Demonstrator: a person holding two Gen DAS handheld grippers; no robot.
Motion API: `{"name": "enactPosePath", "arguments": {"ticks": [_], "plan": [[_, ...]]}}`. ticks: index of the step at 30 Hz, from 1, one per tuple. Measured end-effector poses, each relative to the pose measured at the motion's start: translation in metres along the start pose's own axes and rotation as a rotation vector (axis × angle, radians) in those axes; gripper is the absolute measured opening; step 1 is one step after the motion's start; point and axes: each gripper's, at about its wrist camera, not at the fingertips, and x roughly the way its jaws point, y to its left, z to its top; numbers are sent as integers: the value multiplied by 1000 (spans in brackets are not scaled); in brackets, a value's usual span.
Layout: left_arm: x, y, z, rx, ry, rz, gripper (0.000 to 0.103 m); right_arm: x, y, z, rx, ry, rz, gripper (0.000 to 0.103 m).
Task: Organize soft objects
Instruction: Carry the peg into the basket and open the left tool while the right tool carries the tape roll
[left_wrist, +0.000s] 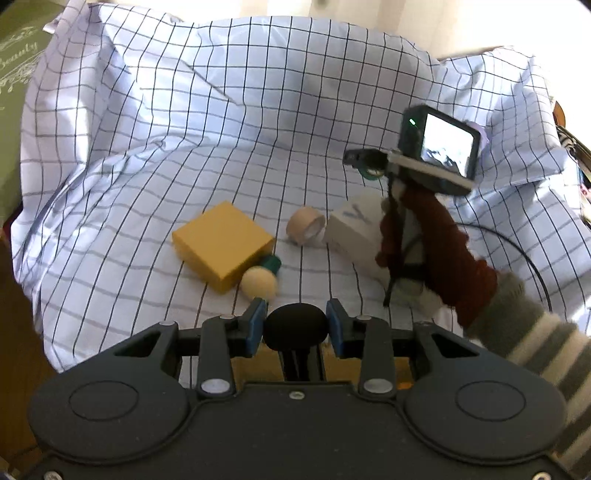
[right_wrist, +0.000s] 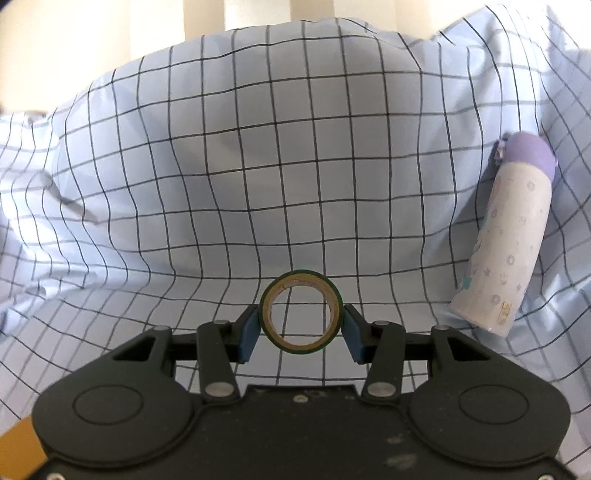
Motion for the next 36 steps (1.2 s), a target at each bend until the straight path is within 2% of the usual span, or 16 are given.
{"name": "enactPosePath", "arguments": {"ticks": [3,5,9,13,17,22,27,32,36], "plan": [[-4,0,-9,-4,9,-5,37,-9,1,4,-34,-7,-24,47],[-7,1,-14,-9,13,-15,37,-23,-3,9,-36,-14,-5,47],[-9,1,-20,-19,19,-27,37,-71,-16,25,-5,-63,79,47],[-12,-3,-22,-12,15,-39,37,-136,-31,35,23,-114,178,47],[-15,-8,-26,-2,20,-51,37,-207,-39,23,-5,-158,260,47],[-15,-14,-31,8,41,-66,37,-275,-45,-12,-50,-162,310,47],[-14,-19,-38,17,68,-76,37,-305,-60,-51,20,-86,311,47],[-13,-23,-43,23,93,-86,37,-309,-79,-84,109,47,262,47],[-10,-29,-44,31,102,-97,37,-308,-81,-109,119,133,223,47]]}}
